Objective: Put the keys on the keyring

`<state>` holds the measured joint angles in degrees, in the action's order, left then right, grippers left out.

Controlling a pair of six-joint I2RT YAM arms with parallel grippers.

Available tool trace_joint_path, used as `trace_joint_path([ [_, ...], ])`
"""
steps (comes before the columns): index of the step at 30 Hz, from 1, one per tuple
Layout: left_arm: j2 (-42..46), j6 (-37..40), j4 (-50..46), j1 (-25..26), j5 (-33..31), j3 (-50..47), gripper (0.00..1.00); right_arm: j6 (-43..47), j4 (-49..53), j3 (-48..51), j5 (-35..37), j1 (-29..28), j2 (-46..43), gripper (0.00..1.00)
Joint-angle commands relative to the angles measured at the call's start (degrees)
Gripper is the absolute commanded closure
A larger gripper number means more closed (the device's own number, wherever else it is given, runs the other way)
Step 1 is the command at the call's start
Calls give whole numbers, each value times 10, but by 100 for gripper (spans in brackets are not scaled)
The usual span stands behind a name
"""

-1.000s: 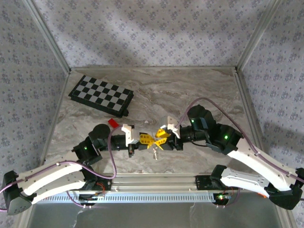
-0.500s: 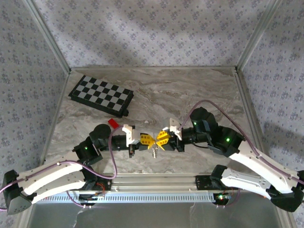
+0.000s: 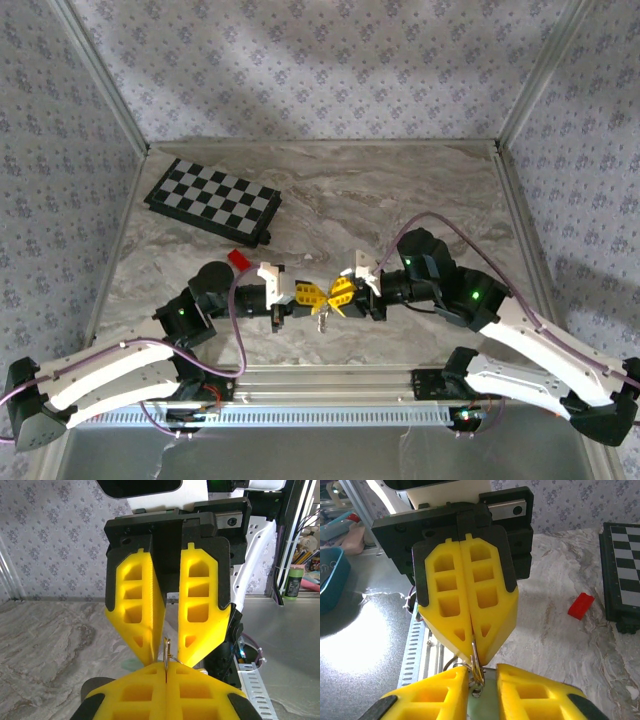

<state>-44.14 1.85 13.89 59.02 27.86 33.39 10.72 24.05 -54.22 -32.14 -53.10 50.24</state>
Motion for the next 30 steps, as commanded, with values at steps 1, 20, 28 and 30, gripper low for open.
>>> trace_joint_path([
  [1,2,-7,46,8,17,16,100,-14,-29,10,8,3,-5,75],
  [20,3,-1,39,13,25,22,100,-30,-71,42,13,6,-61,68],
  [28,-2,-1,40,14,25,23,100,-32,-72,34,28,7,-63,69],
  [30,0,-1,38,14,23,23,100,-33,-72,35,16,7,-58,69],
])
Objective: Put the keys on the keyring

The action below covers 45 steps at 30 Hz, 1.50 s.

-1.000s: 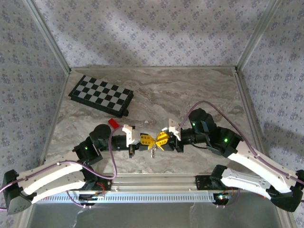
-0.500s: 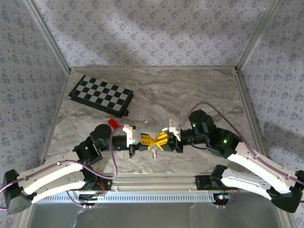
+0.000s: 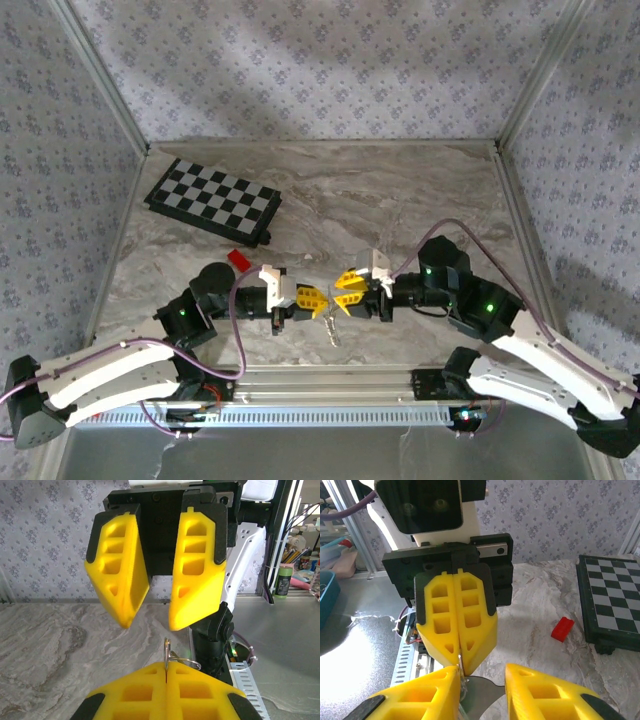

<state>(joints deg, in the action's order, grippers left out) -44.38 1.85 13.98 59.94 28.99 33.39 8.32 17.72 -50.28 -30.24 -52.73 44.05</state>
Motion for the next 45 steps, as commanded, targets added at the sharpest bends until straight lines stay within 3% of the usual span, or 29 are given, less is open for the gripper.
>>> trace_joint_path([
  [1,3,-2,38,5,12,23,100,-9,-7,-4,-7,3,6,70],
  [9,3,-1,35,6,8,25,100,-3,3,-4,-31,2,17,73],
  [18,1,0,36,6,6,26,100,-7,-3,4,-42,2,1,67],
  [35,-5,-4,41,9,9,29,100,6,7,14,-40,0,17,77],
  [45,-5,2,18,9,3,33,100,21,31,0,-19,-3,29,100],
])
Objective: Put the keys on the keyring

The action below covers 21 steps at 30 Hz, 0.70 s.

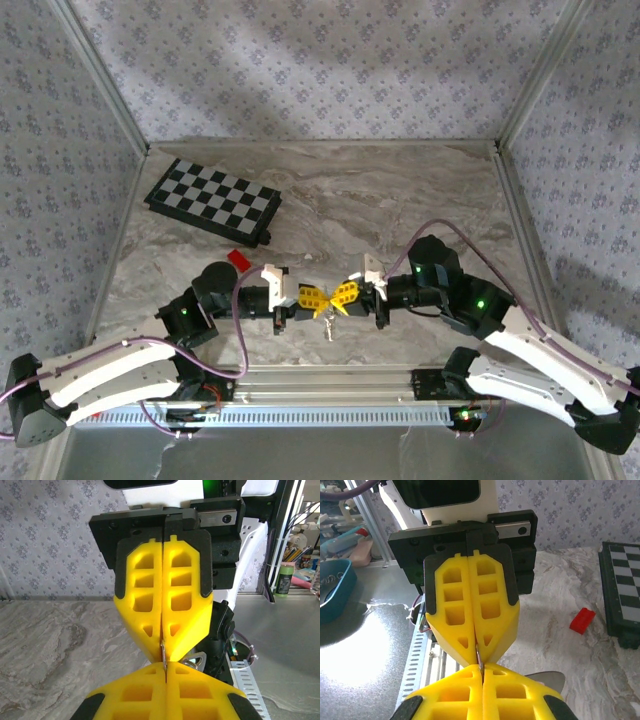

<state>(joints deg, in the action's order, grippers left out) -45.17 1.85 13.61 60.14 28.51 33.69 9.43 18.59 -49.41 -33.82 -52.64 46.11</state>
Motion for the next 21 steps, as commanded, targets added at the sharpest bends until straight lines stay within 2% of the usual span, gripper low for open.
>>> trace_joint_path([
  [1,2,8,2,7,0,37,100,13,34,-16,25,-4,10,100],
  [3,-1,25,-49,8,-25,52,99,19,58,-31,44,-10,17,100],
  [6,-10,56,-145,8,-62,82,82,36,123,-67,100,-27,36,100],
  [8,-14,72,-195,9,-77,100,76,56,183,-98,141,-45,58,100],
  [11,-16,86,-239,11,-90,115,74,74,245,-137,170,-68,85,100],
  [14,-17,94,-264,13,-91,125,74,82,276,-168,166,-77,100,100],
  [21,-6,84,-258,16,-43,117,68,91,330,-241,153,-77,144,100],
])
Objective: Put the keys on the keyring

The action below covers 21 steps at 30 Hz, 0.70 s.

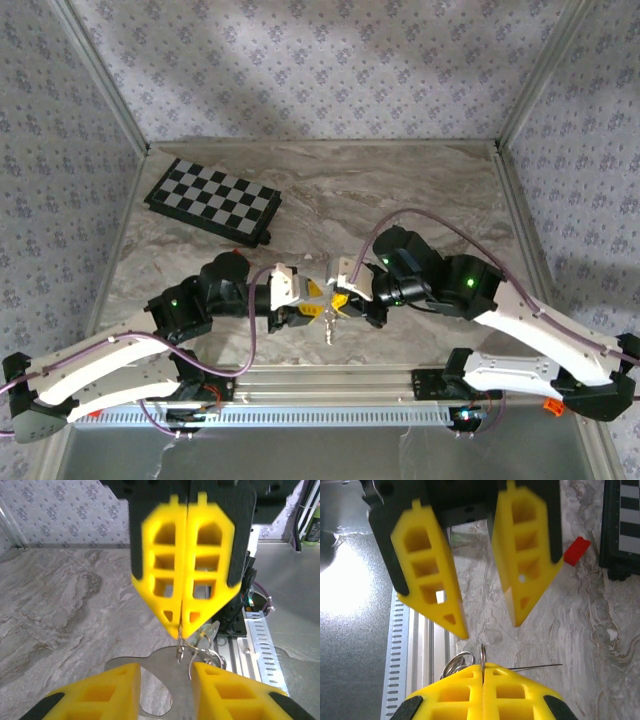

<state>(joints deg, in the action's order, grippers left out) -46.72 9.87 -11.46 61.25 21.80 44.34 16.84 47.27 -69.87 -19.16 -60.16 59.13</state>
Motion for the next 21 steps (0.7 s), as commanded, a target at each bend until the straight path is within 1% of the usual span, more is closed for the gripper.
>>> trace_joint_path([
  [1,10,4,-6,4,25,9,68,21,53,-45,10,-3,24,100],
  [5,6,5,2,4,24,5,69,28,69,-58,8,-8,46,100],
  [13,-8,16,4,4,12,10,77,34,72,-73,-1,-12,57,100],
  [21,-23,11,16,4,23,11,76,36,65,-70,-14,-13,60,100],
])
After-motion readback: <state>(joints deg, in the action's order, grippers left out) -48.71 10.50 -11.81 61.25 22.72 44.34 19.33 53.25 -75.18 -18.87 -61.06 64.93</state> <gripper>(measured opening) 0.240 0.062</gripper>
